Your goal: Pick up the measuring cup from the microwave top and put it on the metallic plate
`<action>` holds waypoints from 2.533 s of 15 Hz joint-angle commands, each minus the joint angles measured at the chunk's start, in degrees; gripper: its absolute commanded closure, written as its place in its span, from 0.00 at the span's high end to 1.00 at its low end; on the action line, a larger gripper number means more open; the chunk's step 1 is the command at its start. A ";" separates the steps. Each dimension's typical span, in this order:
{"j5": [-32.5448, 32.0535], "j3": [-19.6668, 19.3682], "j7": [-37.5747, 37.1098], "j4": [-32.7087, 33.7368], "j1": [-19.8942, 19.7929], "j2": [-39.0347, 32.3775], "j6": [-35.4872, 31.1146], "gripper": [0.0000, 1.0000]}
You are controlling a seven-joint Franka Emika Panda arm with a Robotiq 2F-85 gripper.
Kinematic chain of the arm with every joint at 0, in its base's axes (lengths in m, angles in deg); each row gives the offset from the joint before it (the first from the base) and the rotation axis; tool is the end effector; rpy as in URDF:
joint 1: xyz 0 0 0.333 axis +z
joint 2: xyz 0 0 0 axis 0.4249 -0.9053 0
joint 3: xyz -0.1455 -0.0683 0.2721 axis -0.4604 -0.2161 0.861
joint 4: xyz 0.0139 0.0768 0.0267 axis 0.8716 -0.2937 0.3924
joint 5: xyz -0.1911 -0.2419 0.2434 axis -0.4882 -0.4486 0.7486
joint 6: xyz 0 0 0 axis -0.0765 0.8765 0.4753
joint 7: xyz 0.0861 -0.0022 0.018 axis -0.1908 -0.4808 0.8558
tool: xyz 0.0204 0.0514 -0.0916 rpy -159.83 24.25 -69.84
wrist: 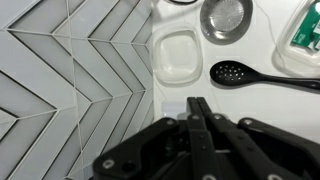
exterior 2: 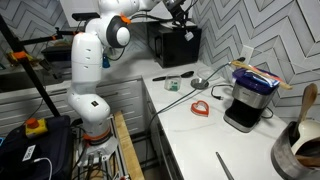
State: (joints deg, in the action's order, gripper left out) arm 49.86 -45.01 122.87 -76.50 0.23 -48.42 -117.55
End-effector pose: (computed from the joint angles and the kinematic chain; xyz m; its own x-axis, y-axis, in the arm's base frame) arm 0.5931 0.2814 0.7025 0.2686 0.9517 -0.1484 0.8076 -0.1386 0.5733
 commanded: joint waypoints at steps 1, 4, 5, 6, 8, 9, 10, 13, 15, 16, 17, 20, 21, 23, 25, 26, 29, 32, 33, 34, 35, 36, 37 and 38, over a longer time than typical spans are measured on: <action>3.23 -0.03 2.17 -0.84 -1.11 1.08 8.08 0.00; 8.21 0.00 6.35 -2.88 -3.36 2.26 15.04 0.00; 9.26 -0.27 7.65 -3.63 -4.22 2.91 17.64 0.00; 10.04 -0.57 8.76 -4.16 -5.11 3.47 20.64 0.00; 12.83 -0.82 11.62 -5.94 -7.30 4.85 25.23 0.00; 12.37 -1.29 12.09 -6.93 -7.89 5.68 27.56 0.00; 10.89 -2.03 11.68 -8.55 -8.63 6.63 28.56 0.00; 5.25 -4.08 10.41 -13.60 -10.52 8.87 23.66 0.00; 3.07 -4.96 9.77 -16.06 -11.55 8.69 20.62 0.00; 2.60 -5.27 9.14 -17.55 -11.93 8.43 18.84 0.00; 2.99 -5.41 8.67 -18.71 -12.39 7.87 17.10 0.00; 3.75 -2.81 8.86 -19.49 -14.93 3.32 12.19 0.00; 3.92 -2.19 9.58 -20.26 -14.94 2.38 9.67 0.00; 1.93 -0.59 12.45 -21.51 -14.42 0.70 5.21 0.00; 0.34 0.69 15.17 -22.12 -14.02 -0.69 1.15 0.00; -0.65 1.15 16.36 -22.09 -13.82 -1.34 -0.30 0.00; -1.77 2.40 24.21 -21.70 -14.05 -2.58 -2.55 0.00; -3.50 2.26 31.91 -20.54 -13.85 -3.90 -1.57 0.00; -4.72 1.97 33.32 -20.21 -13.61 -4.34 -1.21 0.00; -6.15 1.71 34.54 -19.65 -13.32 -4.99 -0.34 0.00; -8.01 1.41 35.43 -19.16 -13.00 -5.73 0.48 0.00; -9.26 1.33 36.06 -18.89 -12.96 -6.40 0.57 0.00; -10.88 1.21 36.15 -18.61 -12.81 -7.17 0.36 0.00; -12.74 1.02 35.54 -18.36 -12.50 -7.90 0.31 0.00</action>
State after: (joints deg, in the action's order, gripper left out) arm 41.63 -43.33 156.80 -97.03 -13.16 -53.56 -118.28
